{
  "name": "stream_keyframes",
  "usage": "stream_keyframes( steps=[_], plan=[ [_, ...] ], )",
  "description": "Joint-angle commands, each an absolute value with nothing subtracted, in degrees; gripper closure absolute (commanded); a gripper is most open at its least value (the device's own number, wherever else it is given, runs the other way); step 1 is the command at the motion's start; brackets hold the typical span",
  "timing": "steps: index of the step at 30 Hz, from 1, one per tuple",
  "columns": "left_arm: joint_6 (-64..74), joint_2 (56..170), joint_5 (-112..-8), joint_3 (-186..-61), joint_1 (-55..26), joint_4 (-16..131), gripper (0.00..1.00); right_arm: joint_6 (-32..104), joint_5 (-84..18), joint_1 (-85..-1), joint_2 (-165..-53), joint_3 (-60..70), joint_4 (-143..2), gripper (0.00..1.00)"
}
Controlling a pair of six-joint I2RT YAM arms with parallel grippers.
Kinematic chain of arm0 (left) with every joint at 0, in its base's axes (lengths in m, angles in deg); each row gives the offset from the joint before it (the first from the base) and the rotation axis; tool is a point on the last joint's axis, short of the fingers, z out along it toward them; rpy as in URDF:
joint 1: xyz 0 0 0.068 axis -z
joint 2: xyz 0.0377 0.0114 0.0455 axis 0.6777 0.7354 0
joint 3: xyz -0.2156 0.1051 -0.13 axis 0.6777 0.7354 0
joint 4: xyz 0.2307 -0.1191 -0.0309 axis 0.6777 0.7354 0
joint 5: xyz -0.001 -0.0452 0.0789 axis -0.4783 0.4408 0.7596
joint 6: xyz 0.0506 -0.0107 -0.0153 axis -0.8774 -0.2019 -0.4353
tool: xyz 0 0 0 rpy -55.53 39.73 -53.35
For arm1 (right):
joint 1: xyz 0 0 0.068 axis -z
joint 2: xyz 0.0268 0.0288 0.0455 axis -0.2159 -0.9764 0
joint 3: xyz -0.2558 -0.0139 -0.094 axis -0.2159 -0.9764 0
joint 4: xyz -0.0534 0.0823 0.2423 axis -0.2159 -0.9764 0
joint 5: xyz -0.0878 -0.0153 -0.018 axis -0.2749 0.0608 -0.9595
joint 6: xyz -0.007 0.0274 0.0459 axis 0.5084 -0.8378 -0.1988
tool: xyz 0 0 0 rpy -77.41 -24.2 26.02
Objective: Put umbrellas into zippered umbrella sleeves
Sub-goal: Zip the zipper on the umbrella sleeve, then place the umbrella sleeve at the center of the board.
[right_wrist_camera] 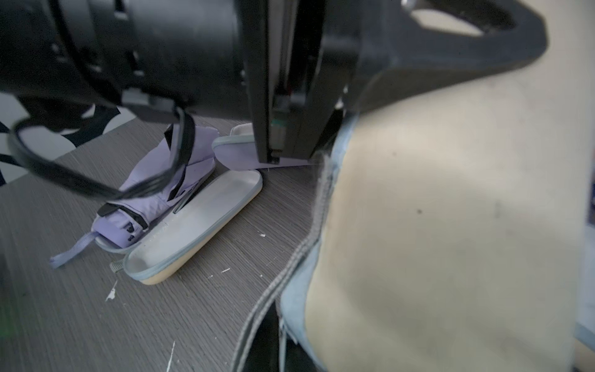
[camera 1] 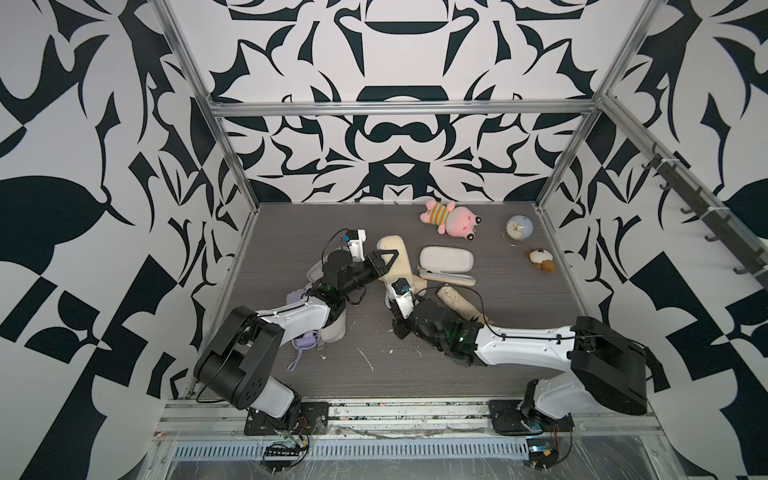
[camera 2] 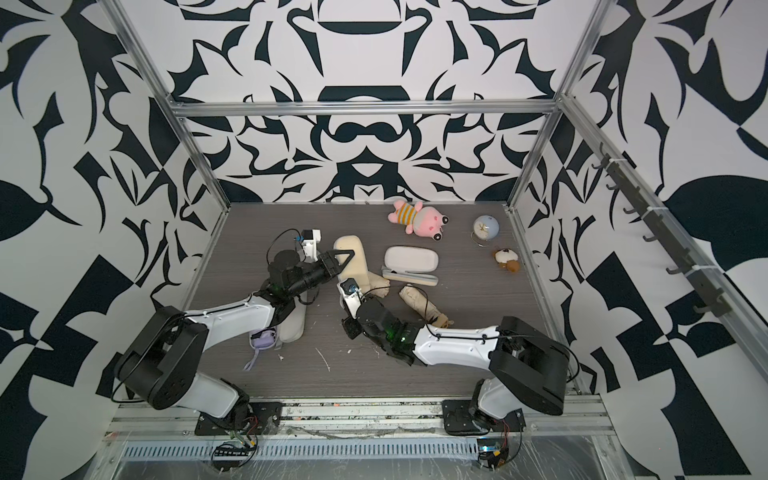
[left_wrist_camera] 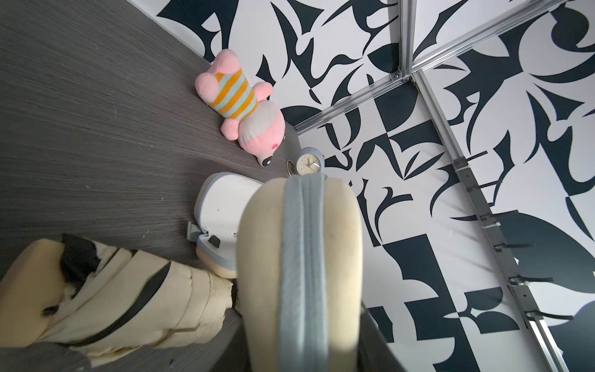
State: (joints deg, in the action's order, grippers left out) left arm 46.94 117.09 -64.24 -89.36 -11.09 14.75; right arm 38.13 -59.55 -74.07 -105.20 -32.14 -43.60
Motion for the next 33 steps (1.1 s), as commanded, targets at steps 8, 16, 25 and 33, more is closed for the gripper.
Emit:
stream_keyframes(
  steps=[8,16,25,33],
  plan=[
    [49.0,117.3,-73.0,-93.1,-19.5,13.4,0.81,22.6,-26.7,-52.3,-86.6,-28.1,-72.8,0.38],
    [57.4,123.5,-82.4,-98.4,-13.9,2.0,0.73,21.6,-2.9,-36.2,-90.1,-22.5,-76.9,0.15],
    [60.9,130.4,-80.5,-104.6,-7.2,-3.5,0.67,10.4,5.0,-36.1,-98.0,-24.6,-56.6,0.29],
    [52.0,123.7,-73.8,-102.1,-10.5,12.5,0.19,14.6,-1.8,-27.2,-89.8,-27.0,-69.6,0.89]
  ],
)
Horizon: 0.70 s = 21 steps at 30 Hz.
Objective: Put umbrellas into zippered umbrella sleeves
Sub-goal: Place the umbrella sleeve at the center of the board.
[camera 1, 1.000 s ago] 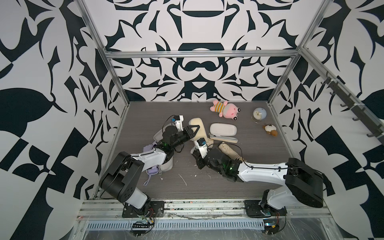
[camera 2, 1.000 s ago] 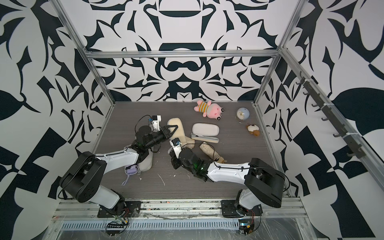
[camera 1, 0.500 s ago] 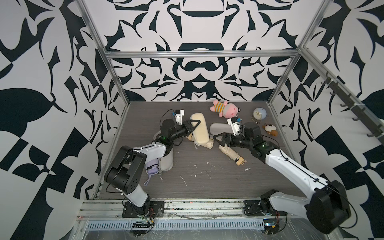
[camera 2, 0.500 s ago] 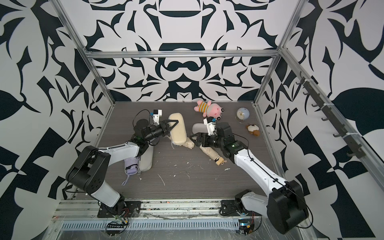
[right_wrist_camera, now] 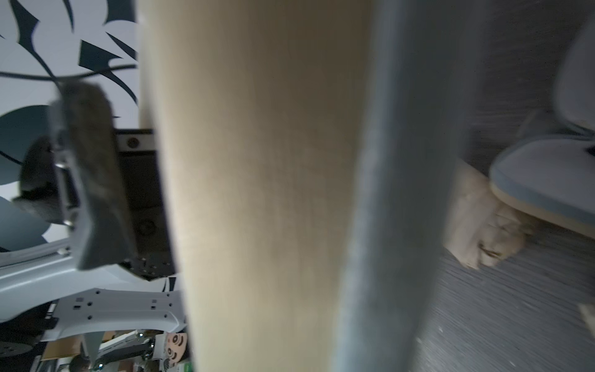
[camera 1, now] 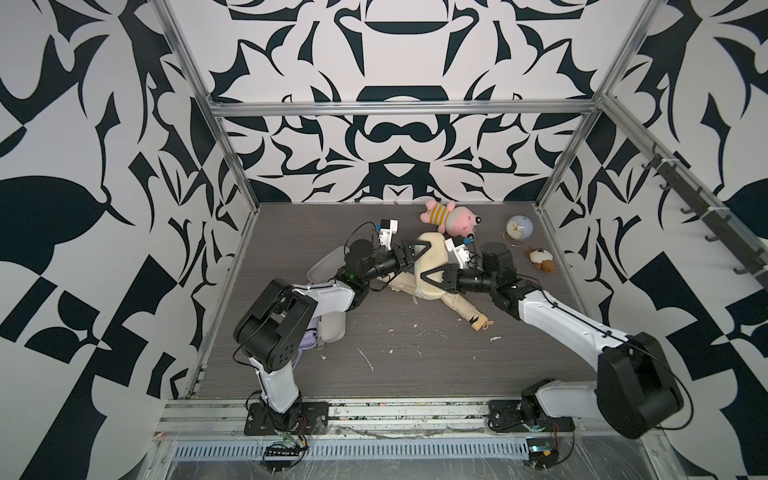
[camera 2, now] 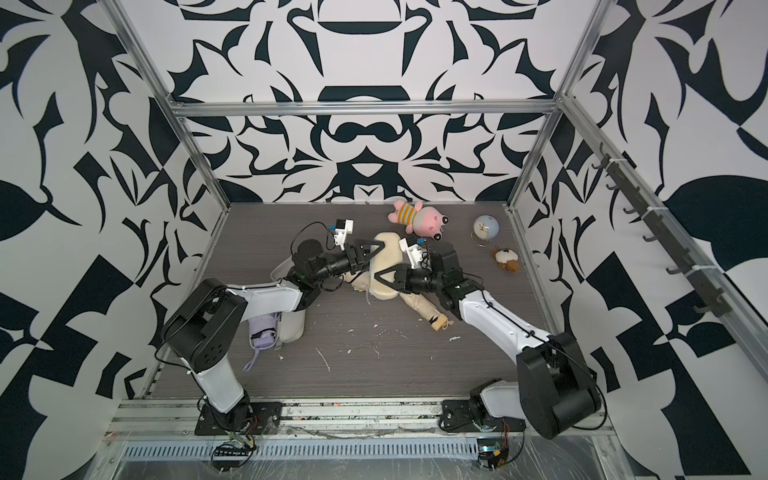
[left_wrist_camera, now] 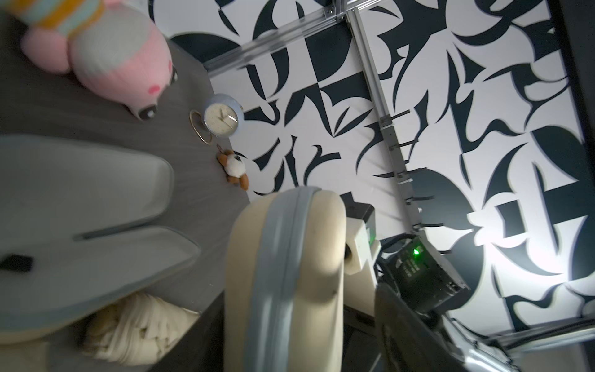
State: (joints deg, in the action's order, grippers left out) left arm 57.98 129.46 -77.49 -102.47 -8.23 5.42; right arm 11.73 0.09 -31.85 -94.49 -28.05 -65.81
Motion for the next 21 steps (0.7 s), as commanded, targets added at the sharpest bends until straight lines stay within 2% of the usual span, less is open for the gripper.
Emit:
stream_keyframes(
  steps=[1,3,5,8,11,17,21],
  plan=[
    [48.2,120.7,-72.1,-101.5,-11.7,17.9,0.16,16.6,-1.8,-23.7,-88.9,-26.5,-75.1,0.91],
    [40.3,115.7,-67.8,-101.8,-13.1,31.9,0.16,21.4,-1.8,-16.3,-88.8,-24.3,-86.6,0.93],
    [30.8,111.6,-62.5,-103.1,-13.4,45.8,0.11,27.9,-3.8,-9.6,-91.0,-20.6,-98.4,0.91],
    [23.3,107.3,-55.6,-104.3,-14.2,56.6,0.08,38.0,-15.3,-4.4,-96.3,-16.1,-110.9,0.91],
    [21.8,104.7,-53.3,-104.5,-17.0,62.4,0.08,39.9,-22.6,-3.4,-100.6,-15.5,-111.9,0.92],
    [22.8,100.1,-57.5,-105.3,-25.3,70.3,0.09,42.7,-24.9,-3.1,-111.6,-12.5,-112.0,0.92],
    [24.2,97.7,-60.4,-103.6,-28.9,70.5,0.1,44.5,-25.7,-3.0,-117.1,-9.4,-113.6,0.84]
  ],
)
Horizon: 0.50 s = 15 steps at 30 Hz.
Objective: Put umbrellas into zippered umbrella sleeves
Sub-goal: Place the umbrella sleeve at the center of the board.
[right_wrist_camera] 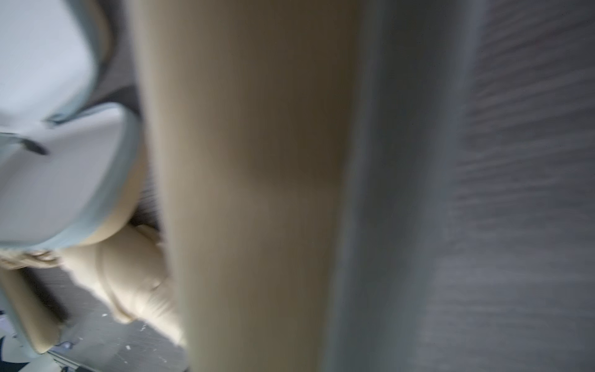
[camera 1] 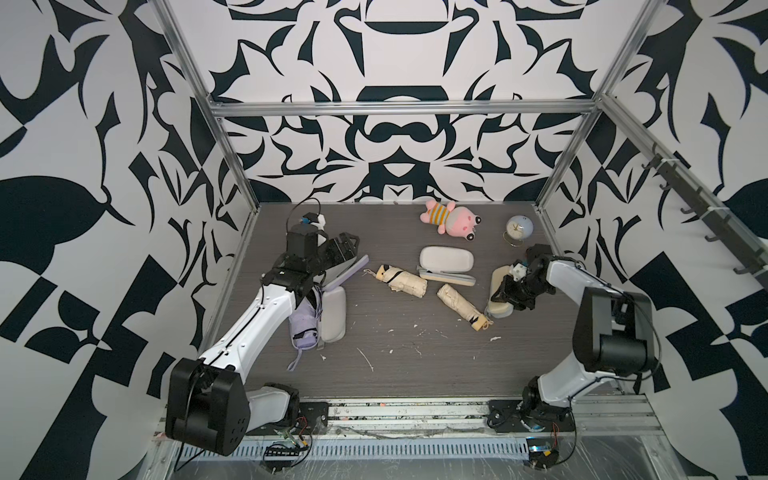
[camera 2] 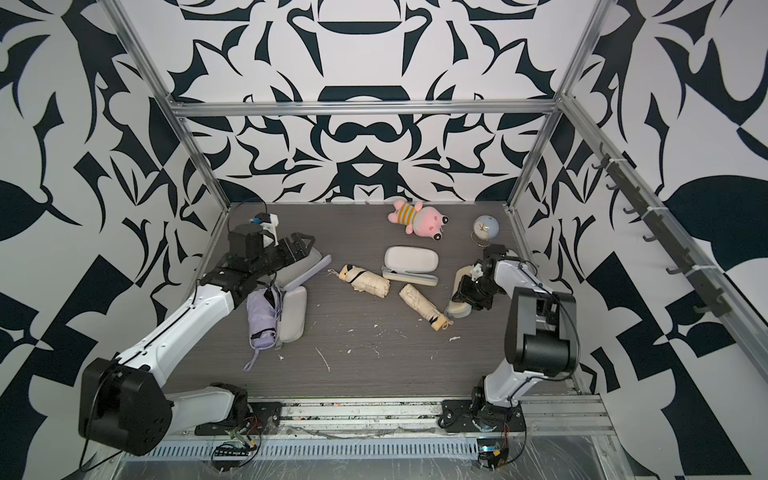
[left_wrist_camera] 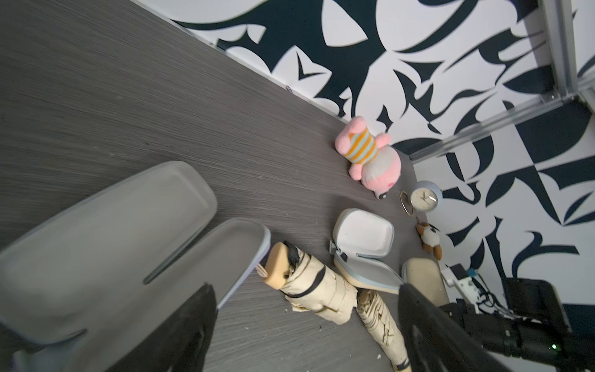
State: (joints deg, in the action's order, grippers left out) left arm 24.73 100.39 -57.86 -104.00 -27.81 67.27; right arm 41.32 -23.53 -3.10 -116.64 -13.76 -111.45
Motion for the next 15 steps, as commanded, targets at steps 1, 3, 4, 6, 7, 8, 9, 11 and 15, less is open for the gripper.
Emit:
stream_keyframes(
  steps=[1,3,4,6,7,8,9,11,15],
  plan=[
    [24.3,97.3,-60.6,-103.2,-29.1,70.6,0.1,44.8,-27.1,-3.0,-118.2,-8.4,-114.8,0.76],
    [24.2,96.8,-60.5,-102.9,-29.2,71.4,0.11,45.1,-30.5,-3.0,-119.7,-7.1,-116.8,0.59],
    [24.3,96.7,-60.2,-102.8,-29.3,72.0,0.11,44.9,-34.5,-3.0,-119.8,-6.7,-117.8,0.45],
    [25.2,96.5,-58.9,-102.8,-29.6,73.8,0.1,43.7,-43.1,-3.1,-119.4,-5.5,-119.9,0.05],
    [25.5,96.5,-58.3,-103.2,-30.1,75.1,0.09,42.8,-46.8,-3.1,-118.9,-5.1,-120.5,0.04],
    [25.7,96.7,-58.1,-103.5,-30.5,76.2,0.09,42.4,-49.0,-3.2,-118.0,-4.7,-120.9,0.04],
    [25.7,96.9,-58.0,-104.0,-31.2,77.7,0.08,42.0,-49.8,-3.3,-116.6,-4.3,-121.2,0.02],
    [25.3,97.1,-58.0,-104.9,-32.7,80.0,0.05,40.5,-49.3,-3.7,-112.8,-3.2,-121.5,0.01],
    [24.9,95.8,-55.4,-105.3,-34.8,82.8,0.0,34.2,-48.8,-8.3,-103.9,-1.8,-120.5,0.03]
  ],
)
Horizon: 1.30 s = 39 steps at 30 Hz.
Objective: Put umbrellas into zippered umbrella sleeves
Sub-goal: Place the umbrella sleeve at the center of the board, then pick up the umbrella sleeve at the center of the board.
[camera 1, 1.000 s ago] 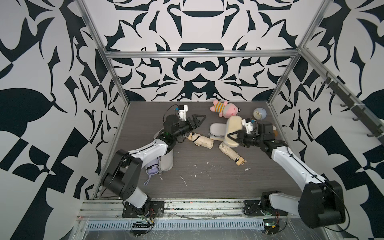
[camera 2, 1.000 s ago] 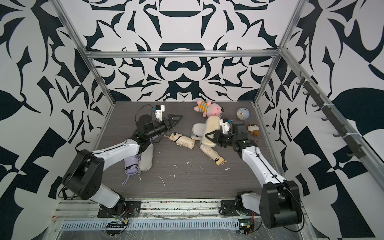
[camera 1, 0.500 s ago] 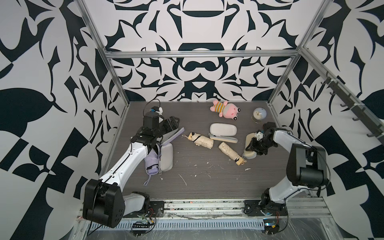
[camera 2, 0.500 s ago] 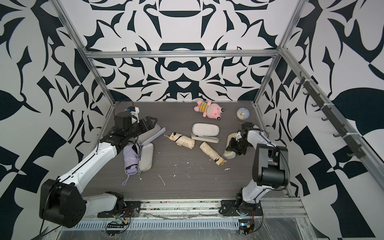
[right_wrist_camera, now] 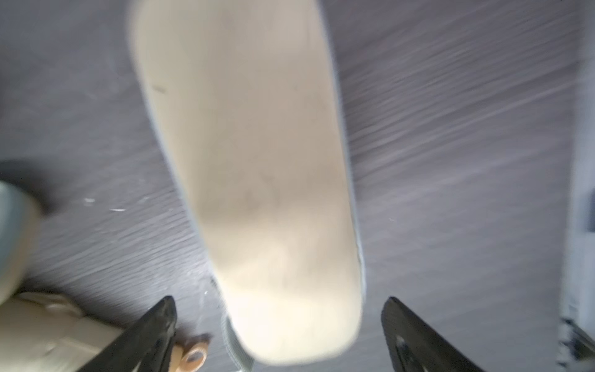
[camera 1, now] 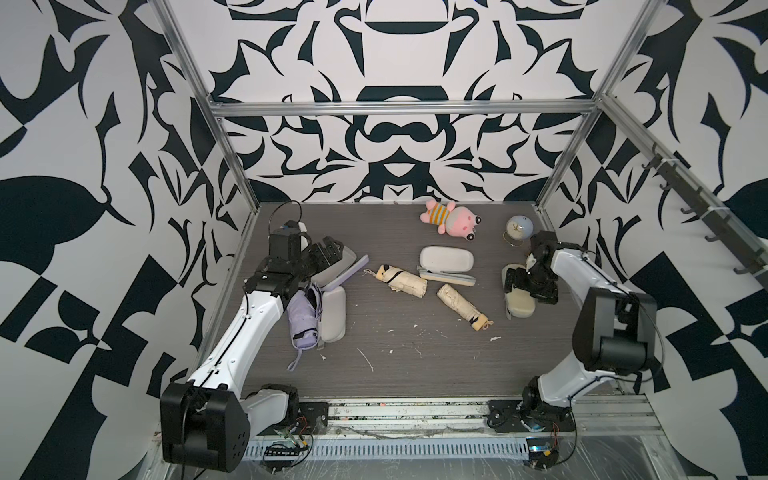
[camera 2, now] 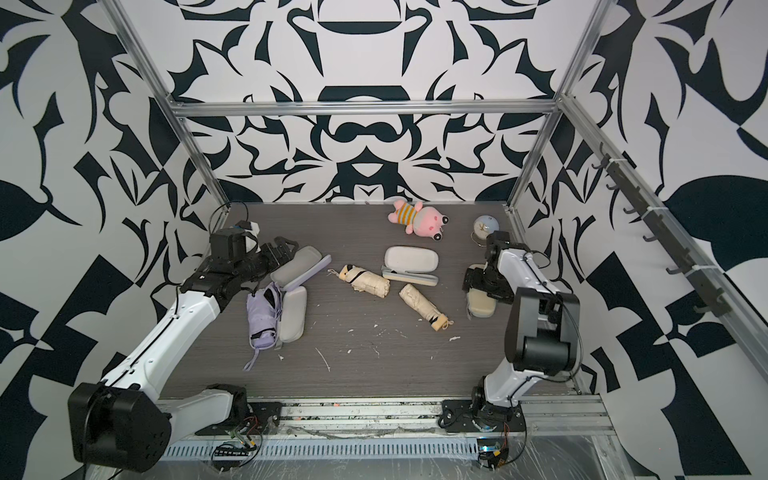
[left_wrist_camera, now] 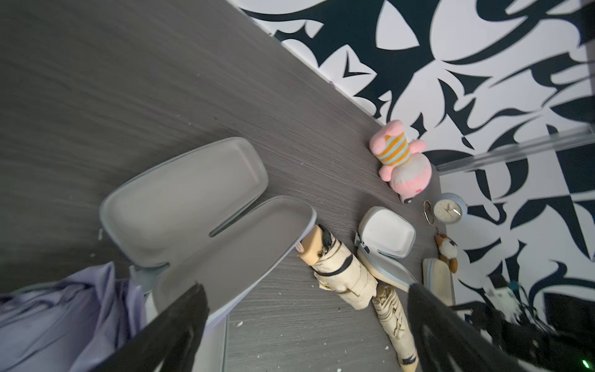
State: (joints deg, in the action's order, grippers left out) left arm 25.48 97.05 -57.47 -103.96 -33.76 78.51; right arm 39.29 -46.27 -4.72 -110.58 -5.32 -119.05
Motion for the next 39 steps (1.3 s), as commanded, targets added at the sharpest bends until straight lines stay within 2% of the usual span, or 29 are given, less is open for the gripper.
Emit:
stream_keyframes(
  steps=[1,3,6,7,8,9,10,11,12,15,20,22,26,30,32,35,36,37,39],
  plan=[
    [24.9,95.1,-55.0,-104.9,-35.2,82.8,0.0,32.2,-48.6,-11.2,-102.3,-1.7,-120.2,0.03],
    [25.5,93.9,-55.0,-103.6,-36.1,82.5,0.0,28.6,-50.1,-18.3,-100.6,-1.9,-119.9,0.01],
    [25.4,92.1,-55.8,-102.0,-36.6,82.2,0.0,22.2,-58.3,-28.4,-98.8,-3.8,-118.2,0.0],
    [25.4,91.4,-55.8,-101.3,-36.7,81.9,0.0,16.2,-57.1,-29.1,-98.1,-5.8,-115.1,0.0],
    [25.6,91.0,-56.0,-100.6,-36.6,81.7,0.0,10.6,-48.4,-27.9,-97.6,-8.4,-111.9,0.01],
    [25.6,90.6,-56.3,-100.1,-36.6,81.6,0.01,9.8,-38.2,-25.5,-97.4,-11.8,-105.2,0.08],
    [25.7,90.4,-56.9,-99.7,-36.6,81.4,0.03,5.9,-30.0,-22.6,-97.5,-15.6,-97.5,0.24],
    [26.0,90.4,-57.6,-99.4,-36.6,81.2,0.05,-0.2,-27.0,-21.0,-97.5,-18.9,-92.4,0.41],
    [26.2,90.5,-58.0,-99.3,-36.6,81.1,0.07,-4.1,-26.1,-20.6,-97.6,-21.4,-86.8,0.46],
    [27.3,90.3,-59.8,-98.0,-36.6,80.4,0.1,-12.1,-28.3,-20.7,-99.1,-24.3,-80.3,0.43],
    [29.0,90.1,-60.9,-96.2,-35.6,78.6,0.14,-17.9,-33.1,-20.8,-101.5,-26.5,-75.4,0.26],
    [29.2,90.3,-60.9,-95.9,-34.9,78.1,0.14,-19.7,-33.6,-21.0,-103.1,-26.6,-73.7,0.23],
    [29.6,90.8,-60.8,-95.8,-34.1,77.4,0.14,-25.3,-35.0,-22.8,-107.6,-26.8,-70.1,0.22],
    [29.4,90.4,-60.6,-96.2,-34.0,77.4,0.14,-30.8,-37.0,-25.4,-110.7,-26.1,-68.4,0.28],
    [29.4,90.2,-60.4,-96.2,-34.0,77.3,0.14,-31.9,-38.6,-26.5,-112.0,-24.9,-68.2,0.4],
    [29.6,90.4,-60.5,-96.3,-34.0,77.3,0.18,-31.9,-38.0,-26.6,-113.9,-23.7,-64.5,0.81],
    [29.7,90.5,-60.5,-96.4,-34.0,77.5,0.19,-31.6,-38.0,-26.4,-113.5,-23.4,-63.8,0.91],
    [29.7,90.3,-60.5,-96.7,-34.0,78.0,0.19,-30.5,-37.9,-26.2,-112.5,-22.9,-63.1,0.98],
    [29.7,89.9,-60.1,-97.2,-34.0,79.0,0.2,-25.6,-37.6,-26.1,-109.9,-19.6,-65.8,1.0]
  ],
)
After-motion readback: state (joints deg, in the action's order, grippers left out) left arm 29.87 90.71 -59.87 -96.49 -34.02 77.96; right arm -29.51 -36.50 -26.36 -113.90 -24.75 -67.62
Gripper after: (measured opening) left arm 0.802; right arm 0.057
